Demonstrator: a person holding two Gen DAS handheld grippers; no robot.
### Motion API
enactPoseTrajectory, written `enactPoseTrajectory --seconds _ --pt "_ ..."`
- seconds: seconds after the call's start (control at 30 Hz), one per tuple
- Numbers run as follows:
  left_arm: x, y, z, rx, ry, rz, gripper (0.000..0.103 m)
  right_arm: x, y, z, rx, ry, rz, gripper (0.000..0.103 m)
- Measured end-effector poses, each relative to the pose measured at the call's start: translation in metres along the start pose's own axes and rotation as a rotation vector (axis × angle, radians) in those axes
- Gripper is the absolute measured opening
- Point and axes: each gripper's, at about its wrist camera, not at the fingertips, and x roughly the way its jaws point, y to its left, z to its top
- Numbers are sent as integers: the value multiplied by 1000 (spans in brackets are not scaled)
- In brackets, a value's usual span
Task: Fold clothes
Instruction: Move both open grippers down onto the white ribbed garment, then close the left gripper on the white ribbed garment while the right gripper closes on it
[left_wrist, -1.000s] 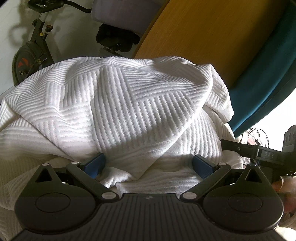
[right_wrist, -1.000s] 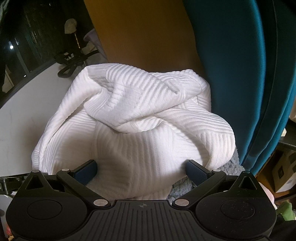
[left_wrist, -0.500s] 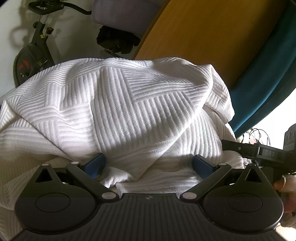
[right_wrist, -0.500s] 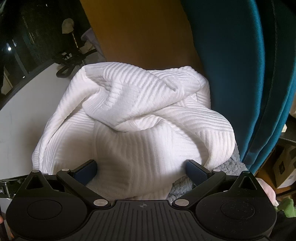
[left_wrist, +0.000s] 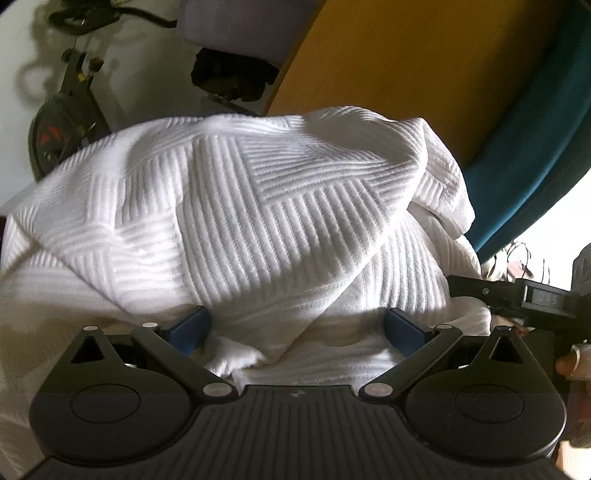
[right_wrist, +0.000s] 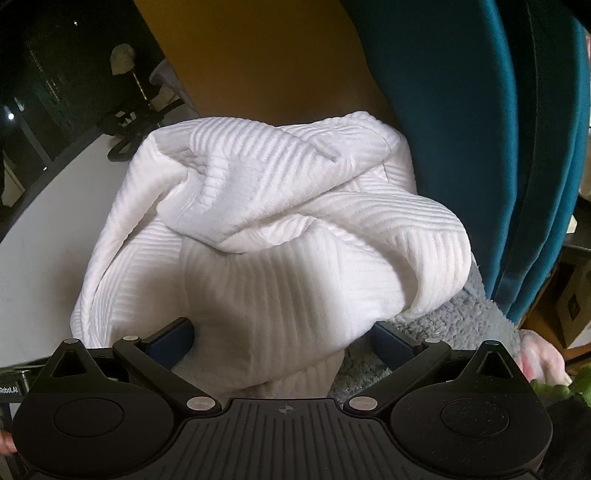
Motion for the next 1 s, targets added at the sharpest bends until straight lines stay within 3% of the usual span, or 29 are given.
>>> enactPoseTrajectory --seconds 0.17,0.3,0.53,0.67,0.7,0.73,0.77,0.8,0.83,0.87,0.9,0.97,1.0 --pt "-18 -1 12 23 -102 75 102 -11 7 -1 -62 -40 -46 102" --pt "-3 4 16 42 -52 115 103 -14 15 -4 -113 -60 -81 102" --pt "17 4 13 65 -69 132 103 -14 22 -5 -129 -57 -114 102" --pt "19 -6 17 130 -58 174 103 -15 24 -6 -124 -52 -122 102" --pt "16 -10 17 156 -61 171 96 -16 26 -7 -132 -56 -128 102" --pt "13 -14 17 185 -67 162 78 -17 28 -7 -143 -61 -135 101" --pt "9 -18 17 215 -72 153 70 -18 30 -8 -158 -68 -134 99" --pt "4 -22 16 245 -84 160 52 -19 32 -8 -175 -75 -132 95" --pt "-2 -26 15 275 -98 174 26 -21 33 -9 -179 -78 -119 89" --pt "-8 -30 13 305 -113 188 16 -24 33 -10 -181 -81 -104 85" --pt "-13 -34 12 334 -127 201 11 -26 34 -10 -182 -83 -89 75" --pt "-29 -32 10 313 -156 189 9 -31 35 -12 -180 -90 -59 59" --pt "-38 -31 10 296 -170 179 9 -34 35 -13 -177 -98 -43 46"
